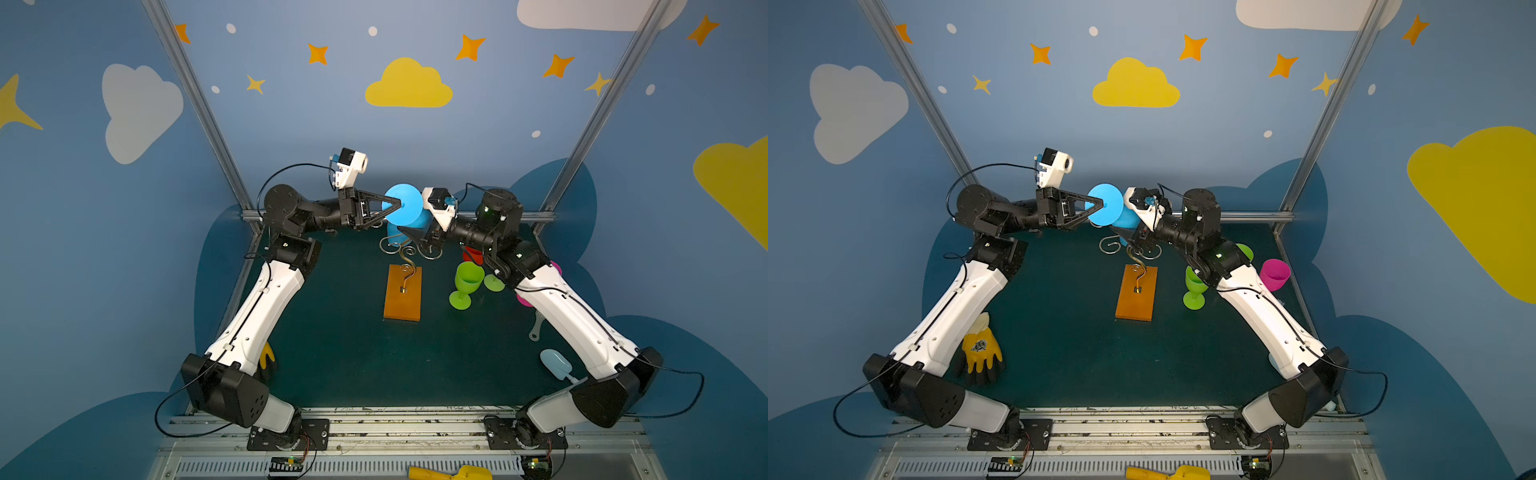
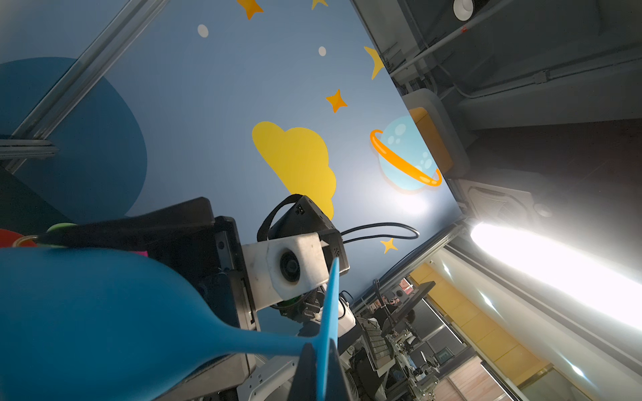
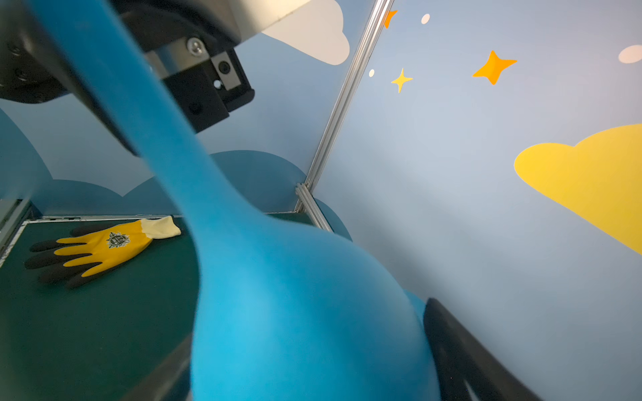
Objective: Take the wine glass off the wine glass rack
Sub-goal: Pick up the wine glass from the wine glass rack.
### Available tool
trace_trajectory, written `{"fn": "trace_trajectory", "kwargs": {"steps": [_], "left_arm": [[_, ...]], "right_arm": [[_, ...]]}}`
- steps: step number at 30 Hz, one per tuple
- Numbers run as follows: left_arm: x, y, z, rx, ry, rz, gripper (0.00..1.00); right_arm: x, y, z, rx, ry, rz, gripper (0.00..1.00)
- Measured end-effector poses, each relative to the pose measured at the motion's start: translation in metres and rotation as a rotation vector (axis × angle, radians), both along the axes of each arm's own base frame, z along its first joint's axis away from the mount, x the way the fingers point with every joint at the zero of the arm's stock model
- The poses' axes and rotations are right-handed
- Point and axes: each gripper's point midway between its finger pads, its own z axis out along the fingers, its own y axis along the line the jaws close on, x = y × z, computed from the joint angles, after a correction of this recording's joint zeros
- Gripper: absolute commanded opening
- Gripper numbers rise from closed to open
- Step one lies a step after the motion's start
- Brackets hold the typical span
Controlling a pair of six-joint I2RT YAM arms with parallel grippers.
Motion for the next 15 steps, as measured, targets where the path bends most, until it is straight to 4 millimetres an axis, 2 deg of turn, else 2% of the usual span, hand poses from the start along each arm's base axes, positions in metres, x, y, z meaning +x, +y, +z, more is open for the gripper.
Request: {"fn": "trace_trajectory", "kwargs": {"steps": [3, 5, 8, 12, 15], "left_arm": [[0.001, 0.0, 0.001, -0.001, 0.009, 0.0, 0.03], [0.001, 0.0, 0.0, -0.001, 0.01, 0.0, 0.08], [0.001, 0.0, 0.001, -0.004, -0.002, 0.003, 0.21], [0.001, 0.001, 0.004, -0.008, -0.043, 0.016, 0.45], [0.002, 0.002, 0.004, -0.009, -0.072, 0.032, 0.55]], "right_arm": [[0.0, 0.001, 0.0, -0.002, -0.006, -0.002, 0.7], [0.0, 0.001, 0.0, -0.004, -0.008, -0.004, 0.68], [-0.001, 0.001, -0.002, -0.007, 0.005, -0.007, 0.66], [-0.002, 0.0, -0.008, -0.018, 0.045, -0.021, 0.59], [-0.004, -0.003, -0.013, -0.03, 0.09, -0.037, 0.54]]}}
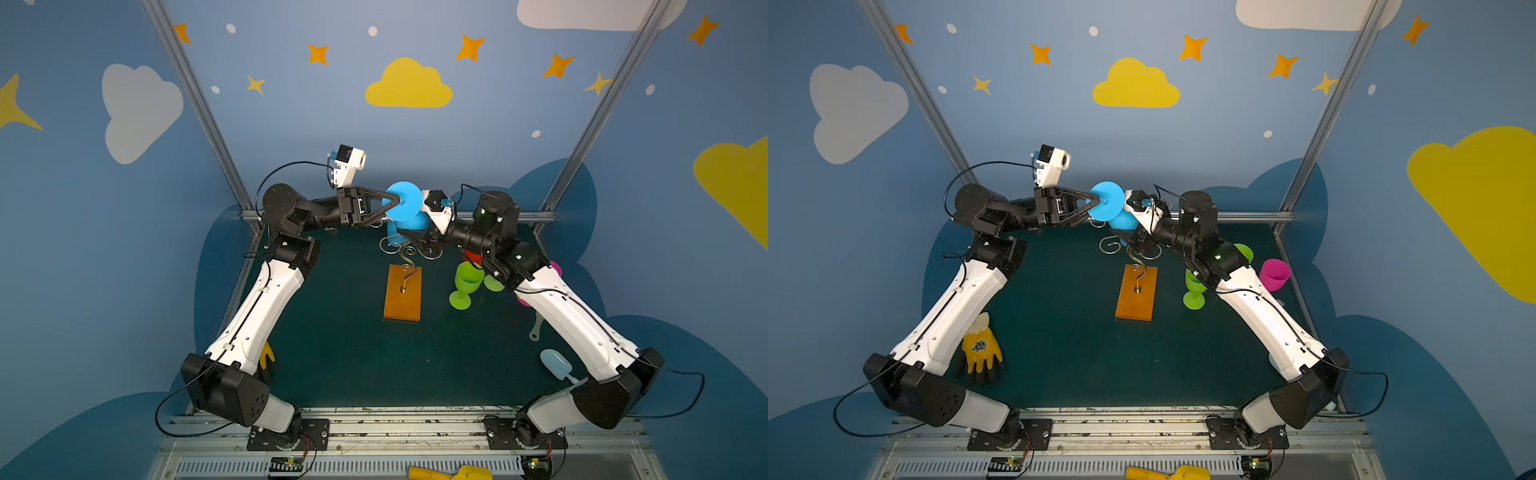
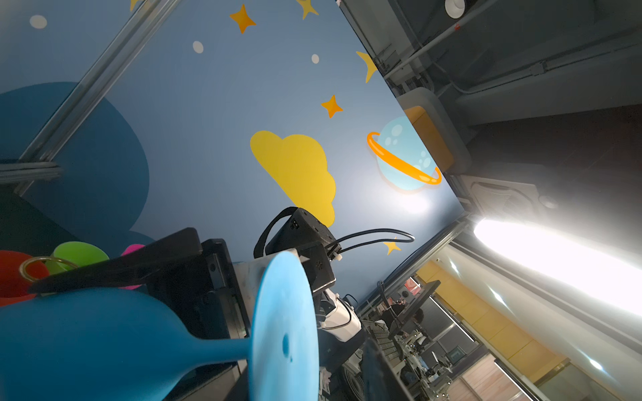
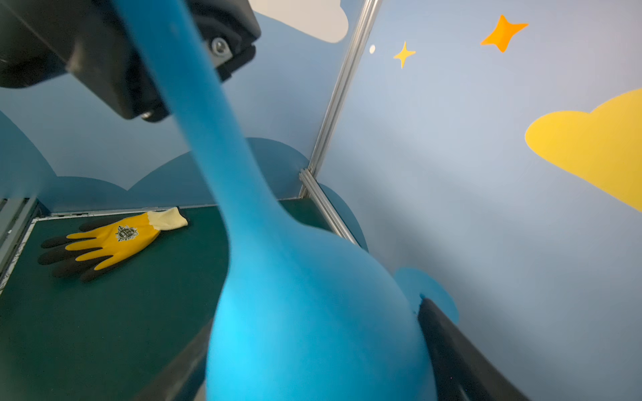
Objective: Take the wine glass off the wine glass rack
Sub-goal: Pick up the wine glass from the wine glass rack.
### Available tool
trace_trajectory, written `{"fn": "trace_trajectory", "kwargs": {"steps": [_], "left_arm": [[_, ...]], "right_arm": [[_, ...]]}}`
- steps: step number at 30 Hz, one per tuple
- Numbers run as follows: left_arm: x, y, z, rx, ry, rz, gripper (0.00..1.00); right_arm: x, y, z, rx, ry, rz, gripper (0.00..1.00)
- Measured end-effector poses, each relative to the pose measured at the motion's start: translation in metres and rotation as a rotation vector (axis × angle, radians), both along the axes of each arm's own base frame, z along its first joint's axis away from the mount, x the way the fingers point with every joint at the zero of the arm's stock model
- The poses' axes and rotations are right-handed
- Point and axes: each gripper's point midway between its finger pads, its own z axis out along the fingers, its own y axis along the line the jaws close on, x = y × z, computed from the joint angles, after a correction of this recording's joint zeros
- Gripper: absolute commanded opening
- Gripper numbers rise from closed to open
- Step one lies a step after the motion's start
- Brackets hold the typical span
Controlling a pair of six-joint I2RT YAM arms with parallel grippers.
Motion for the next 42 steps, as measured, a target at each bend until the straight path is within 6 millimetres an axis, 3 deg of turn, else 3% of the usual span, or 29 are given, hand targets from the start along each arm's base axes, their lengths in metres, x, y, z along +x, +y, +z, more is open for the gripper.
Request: {"fn": "trace_trajectory", "kwargs": {"steps": [7, 13, 18, 24, 30, 36, 42], "left_arm": [[0.004, 0.015, 0.0, -0.011, -0.097, 0.134, 0.71], [0.01, 0.033, -0.01, 0.004, -0.254, 0.355, 0.72], [0.019, 0.043, -0.039, 0.097, -0.529, 0.596, 0.7], [0.027, 0.035, -0.061, 0.25, -0.919, 0.735, 0.63], [0.021, 0.028, -0.054, 0.289, -1.241, 0.789, 0.54], [0.015, 0.017, -0.047, 0.297, -1.42, 0.777, 0.51], [0.01, 0.004, -0.051, 0.29, -1.511, 0.73, 0.48]], "right_arm": [[-0.013, -0.016, -0.009, -0.02, 0.134, -0.054, 0.45], [-0.026, -0.036, -0.002, -0.021, 0.238, -0.123, 0.4], [-0.037, -0.05, 0.014, -0.011, 0.307, -0.165, 0.35], [-0.05, -0.06, 0.016, -0.032, 0.397, -0.185, 0.32], [-0.052, -0.056, -0.002, -0.094, 0.487, -0.199, 0.3], [-0.055, -0.046, -0.023, -0.158, 0.555, -0.194, 0.29], [-0.059, -0.034, -0.03, -0.188, 0.579, -0.173, 0.27]]}}
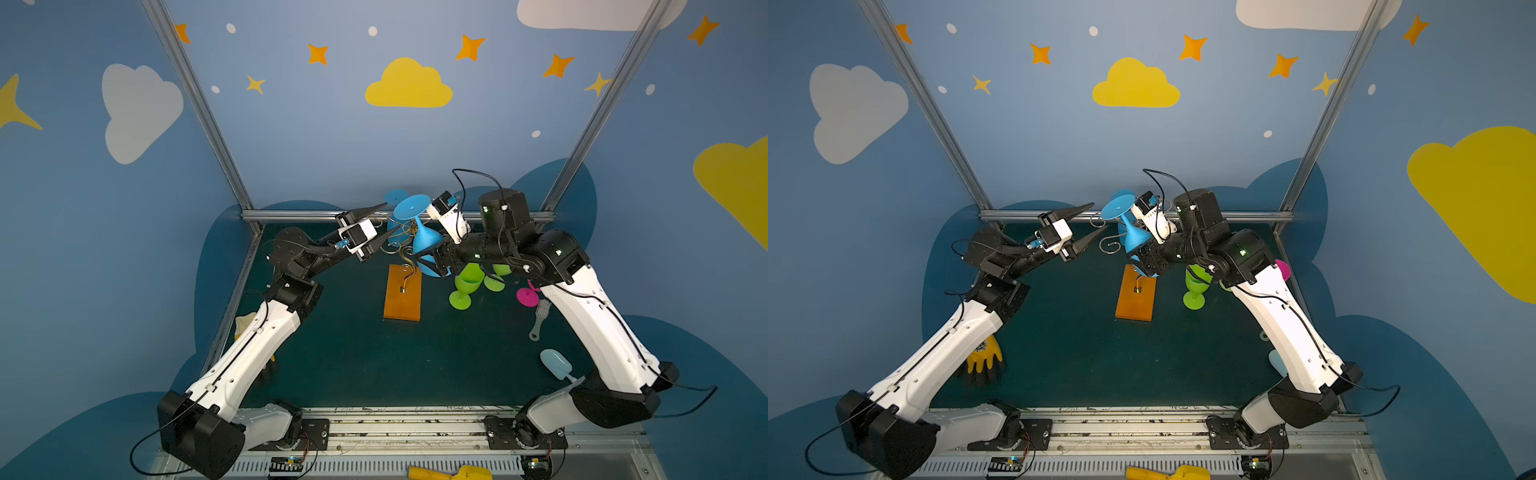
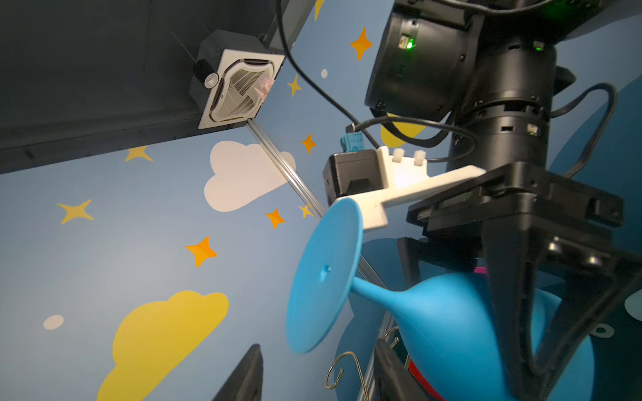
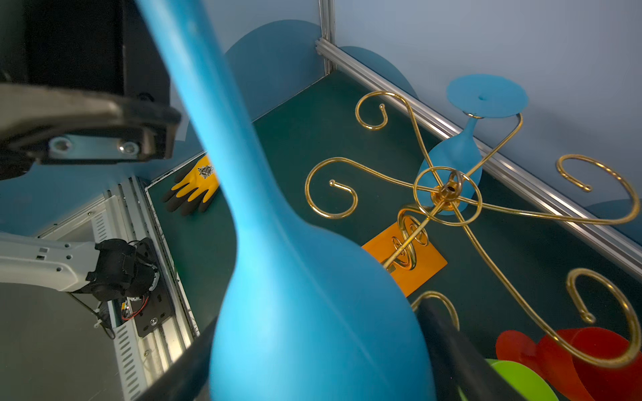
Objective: Take the wine glass off the wine glass rack
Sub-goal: Pick up the wine glass from the wine glass rack.
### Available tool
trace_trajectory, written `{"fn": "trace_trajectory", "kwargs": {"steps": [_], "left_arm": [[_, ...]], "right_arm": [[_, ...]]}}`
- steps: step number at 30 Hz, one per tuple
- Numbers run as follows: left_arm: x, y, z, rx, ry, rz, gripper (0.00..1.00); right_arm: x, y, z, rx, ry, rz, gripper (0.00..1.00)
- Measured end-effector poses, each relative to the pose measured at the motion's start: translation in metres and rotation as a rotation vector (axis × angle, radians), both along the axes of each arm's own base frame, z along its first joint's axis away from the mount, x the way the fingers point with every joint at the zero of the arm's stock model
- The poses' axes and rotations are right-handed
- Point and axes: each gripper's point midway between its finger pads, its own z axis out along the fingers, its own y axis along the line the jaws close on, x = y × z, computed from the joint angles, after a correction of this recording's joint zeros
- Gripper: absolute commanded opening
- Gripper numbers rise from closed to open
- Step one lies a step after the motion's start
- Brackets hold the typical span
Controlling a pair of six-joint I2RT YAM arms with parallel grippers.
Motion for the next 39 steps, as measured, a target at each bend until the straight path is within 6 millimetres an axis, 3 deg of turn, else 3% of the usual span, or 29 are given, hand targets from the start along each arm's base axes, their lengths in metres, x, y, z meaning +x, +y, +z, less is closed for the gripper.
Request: {"fn": "trace_trajectory", "kwargs": {"steps": [7, 15, 19, 21, 26, 29, 35, 39], "left_arm": [[0.0, -0.005, -0.002, 0.026, -0.037, -0.002, 0.38], [-0.005, -0.006, 0.005, 0.041, -0.072, -0.008, 0.16], [-0.004, -0.007, 0.002, 0.054, -0.078, -0.004, 0.06], [-0.001, -0.005, 0.001, 0.061, -0.081, 0.013, 0.03], [0.002, -0.002, 0.002, 0.063, -0.088, 0.038, 0.03], [0.002, 0.0, 0.003, 0.056, -0.088, 0.055, 0.03], [0.002, 0.011, -0.005, 0.005, -0.022, 0.105, 0.03], [0.015, 0.02, -0.021, -0.044, 0.088, 0.148, 0.03]], "right_arm": [[-0.005, 0.012, -0.011, -0.027, 0.037, 0.027, 0.27], [-0.007, 0.017, -0.017, -0.035, 0.057, 0.033, 0.29], [-0.007, 0.017, -0.016, -0.031, 0.063, 0.03, 0.36], [-0.009, 0.017, -0.014, -0.022, 0.073, 0.029, 0.45], [-0.011, 0.017, -0.011, -0.005, 0.085, 0.029, 0.71], [-0.013, 0.016, -0.007, 0.018, 0.072, 0.031, 0.79], [-0.017, 0.005, 0.002, 0.097, 0.051, 0.038, 0.84], [-0.013, -0.014, 0.018, 0.194, 0.023, 0.017, 0.85]]}}
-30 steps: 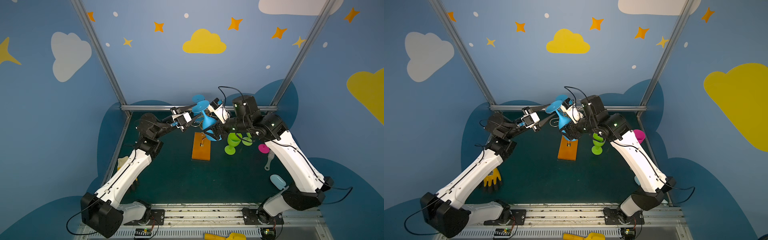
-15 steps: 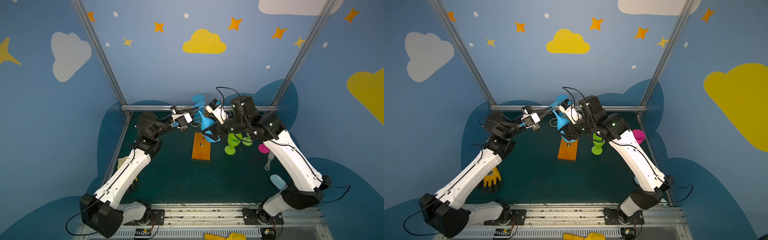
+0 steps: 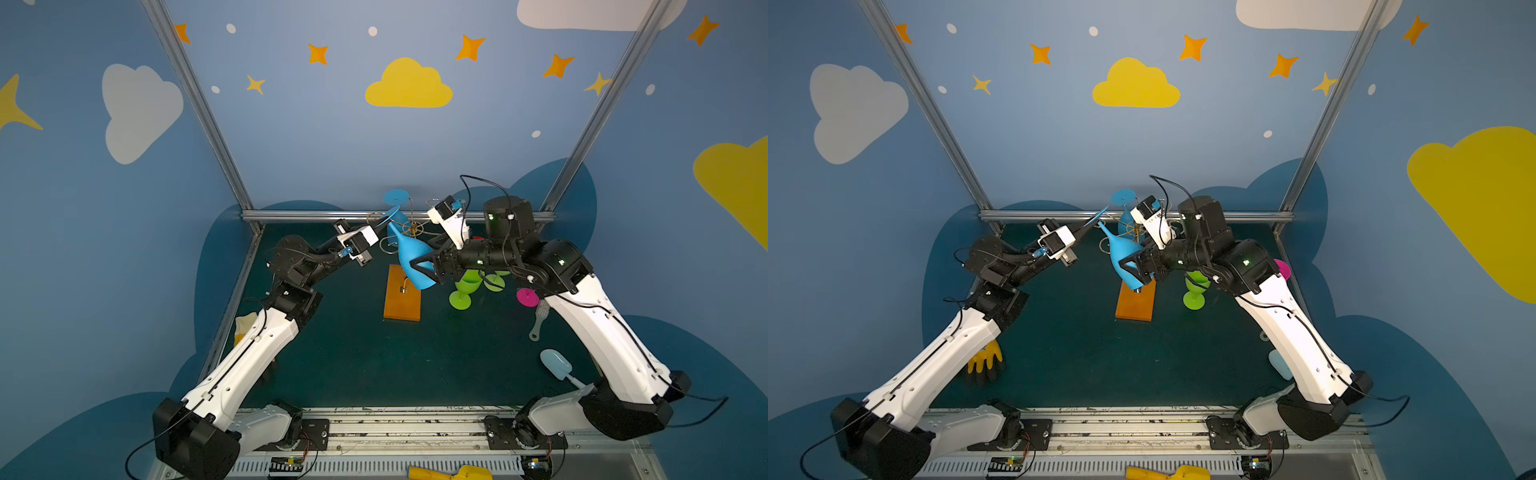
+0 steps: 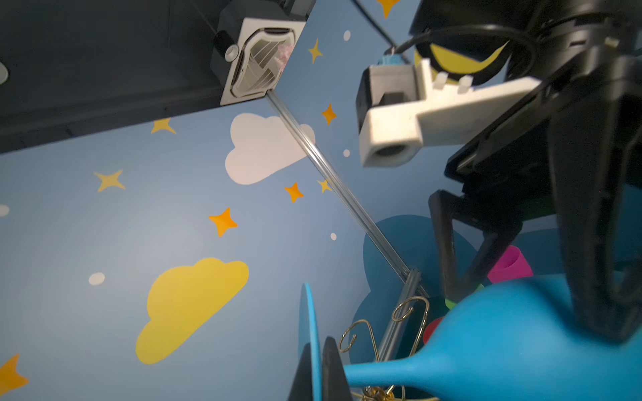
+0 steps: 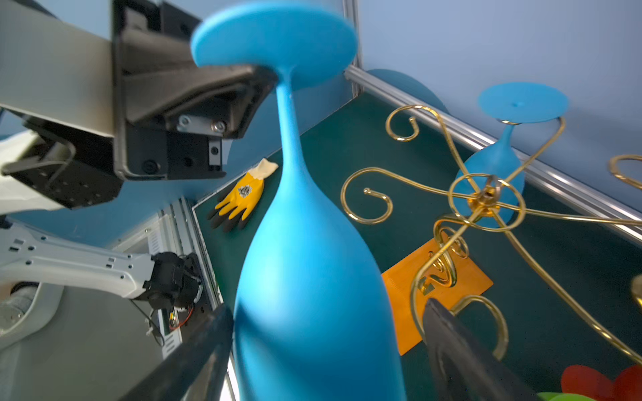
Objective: Take the wine glass off the wine glass rack
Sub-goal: Pick up the wine glass from the wine glass rack.
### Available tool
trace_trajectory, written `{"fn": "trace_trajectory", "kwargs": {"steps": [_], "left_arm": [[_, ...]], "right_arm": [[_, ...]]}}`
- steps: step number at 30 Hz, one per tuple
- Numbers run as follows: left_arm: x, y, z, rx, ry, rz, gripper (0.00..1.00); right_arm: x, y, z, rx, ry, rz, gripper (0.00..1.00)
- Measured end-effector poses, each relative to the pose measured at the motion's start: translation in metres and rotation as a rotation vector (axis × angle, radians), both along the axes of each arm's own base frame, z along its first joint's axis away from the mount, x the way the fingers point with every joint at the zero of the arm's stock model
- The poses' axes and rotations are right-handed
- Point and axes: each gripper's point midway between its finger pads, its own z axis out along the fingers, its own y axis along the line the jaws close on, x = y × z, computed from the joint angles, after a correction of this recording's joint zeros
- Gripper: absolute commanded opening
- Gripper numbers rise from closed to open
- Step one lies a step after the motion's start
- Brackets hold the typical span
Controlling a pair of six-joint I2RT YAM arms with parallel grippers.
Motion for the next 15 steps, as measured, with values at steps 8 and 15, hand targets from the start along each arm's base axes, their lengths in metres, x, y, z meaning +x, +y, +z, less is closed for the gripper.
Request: {"fn": "trace_trajectory", "kwargs": {"steps": [8, 15], "left_arm": [[0.022, 0.022, -0.013, -0.194, 0.224, 0.043, 0.03], [0.029, 0.034, -0.016, -0.316, 0.344, 0.038, 0.03]], "right_arm": [[-0.006, -0.042, 0.034, 0.187, -0.086, -0.062, 0.84], [-0.004, -0.057, 0.034, 0.255, -0.101, -0.117, 0.69]]}}
